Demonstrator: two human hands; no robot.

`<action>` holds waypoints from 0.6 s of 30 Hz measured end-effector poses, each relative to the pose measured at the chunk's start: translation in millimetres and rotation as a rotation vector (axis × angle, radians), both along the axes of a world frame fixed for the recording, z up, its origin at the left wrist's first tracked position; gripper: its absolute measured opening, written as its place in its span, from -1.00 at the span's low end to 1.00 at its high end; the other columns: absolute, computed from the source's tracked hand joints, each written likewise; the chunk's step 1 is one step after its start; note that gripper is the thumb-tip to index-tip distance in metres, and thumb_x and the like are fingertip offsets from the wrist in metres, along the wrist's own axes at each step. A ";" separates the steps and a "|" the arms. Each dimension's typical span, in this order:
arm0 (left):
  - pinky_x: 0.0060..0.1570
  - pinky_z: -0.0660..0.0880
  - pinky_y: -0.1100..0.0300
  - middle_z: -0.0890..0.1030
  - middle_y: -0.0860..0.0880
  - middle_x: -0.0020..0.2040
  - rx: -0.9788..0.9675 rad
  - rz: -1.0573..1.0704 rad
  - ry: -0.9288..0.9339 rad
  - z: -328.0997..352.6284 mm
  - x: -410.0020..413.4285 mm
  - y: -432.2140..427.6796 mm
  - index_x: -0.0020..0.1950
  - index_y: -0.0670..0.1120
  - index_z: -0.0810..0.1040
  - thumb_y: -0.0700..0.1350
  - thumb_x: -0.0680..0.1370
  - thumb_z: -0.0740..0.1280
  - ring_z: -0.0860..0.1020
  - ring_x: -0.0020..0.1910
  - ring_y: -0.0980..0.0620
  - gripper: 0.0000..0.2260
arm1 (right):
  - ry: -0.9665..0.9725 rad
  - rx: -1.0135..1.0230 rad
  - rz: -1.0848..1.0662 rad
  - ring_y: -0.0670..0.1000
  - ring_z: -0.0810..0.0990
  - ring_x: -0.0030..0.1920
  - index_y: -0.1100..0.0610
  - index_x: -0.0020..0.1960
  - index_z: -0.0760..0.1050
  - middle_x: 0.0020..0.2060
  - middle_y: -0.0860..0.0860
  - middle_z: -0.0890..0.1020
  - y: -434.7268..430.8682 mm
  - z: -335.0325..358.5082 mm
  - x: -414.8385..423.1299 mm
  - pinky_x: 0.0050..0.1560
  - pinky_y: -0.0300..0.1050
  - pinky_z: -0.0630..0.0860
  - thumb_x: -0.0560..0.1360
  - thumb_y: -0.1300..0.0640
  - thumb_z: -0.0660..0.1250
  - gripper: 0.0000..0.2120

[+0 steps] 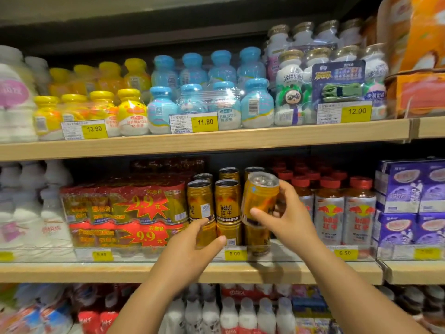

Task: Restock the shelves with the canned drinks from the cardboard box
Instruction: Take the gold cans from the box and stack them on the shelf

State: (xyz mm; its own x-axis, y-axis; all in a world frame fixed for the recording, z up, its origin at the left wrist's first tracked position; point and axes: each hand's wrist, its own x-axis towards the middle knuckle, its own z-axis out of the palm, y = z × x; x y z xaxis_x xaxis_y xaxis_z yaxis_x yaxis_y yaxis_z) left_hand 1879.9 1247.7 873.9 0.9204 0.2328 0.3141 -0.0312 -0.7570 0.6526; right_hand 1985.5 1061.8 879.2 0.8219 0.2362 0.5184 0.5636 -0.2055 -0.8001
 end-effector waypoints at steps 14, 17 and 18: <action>0.23 0.39 0.20 0.47 0.06 0.32 0.076 0.160 0.048 -9.2 -2.2 25.3 0.42 0.00 0.31 0.11 0.49 0.32 0.43 0.28 0.09 -0.47 | 0.111 -0.308 -0.202 0.02 0.55 -0.14 0.14 0.30 0.32 -0.14 0.02 0.58 23.3 -2.1 54.5 -0.14 -0.08 0.52 0.40 -0.11 0.42 -0.41; 0.22 0.39 0.20 0.47 0.07 0.32 0.078 0.160 0.033 -6.6 -2.9 26.7 0.41 0.01 0.32 0.10 0.50 0.32 0.44 0.27 0.10 -0.48 | 0.121 -0.340 -0.214 0.04 0.56 -0.14 0.17 0.22 0.37 -0.12 0.07 0.60 23.1 -0.7 53.1 -0.12 -0.04 0.55 0.41 -0.14 0.40 -0.46; 0.22 0.39 0.20 0.46 0.07 0.33 0.078 0.159 0.029 -5.7 -3.4 26.6 0.41 0.01 0.32 0.10 0.50 0.32 0.43 0.28 0.10 -0.49 | 0.113 -0.340 -0.211 0.04 0.56 -0.14 0.16 0.24 0.36 -0.11 0.05 0.59 23.1 -0.5 52.6 -0.11 -0.04 0.55 0.41 -0.14 0.39 -0.45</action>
State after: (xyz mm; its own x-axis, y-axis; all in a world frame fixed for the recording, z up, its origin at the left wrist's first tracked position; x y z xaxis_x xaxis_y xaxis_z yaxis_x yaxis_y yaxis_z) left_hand 1876.5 1274.3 868.2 0.8828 0.3524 0.3105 0.1114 -0.7993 0.5905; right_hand 2038.1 1084.8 878.7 0.9177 0.1987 0.3440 0.3937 -0.5703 -0.7210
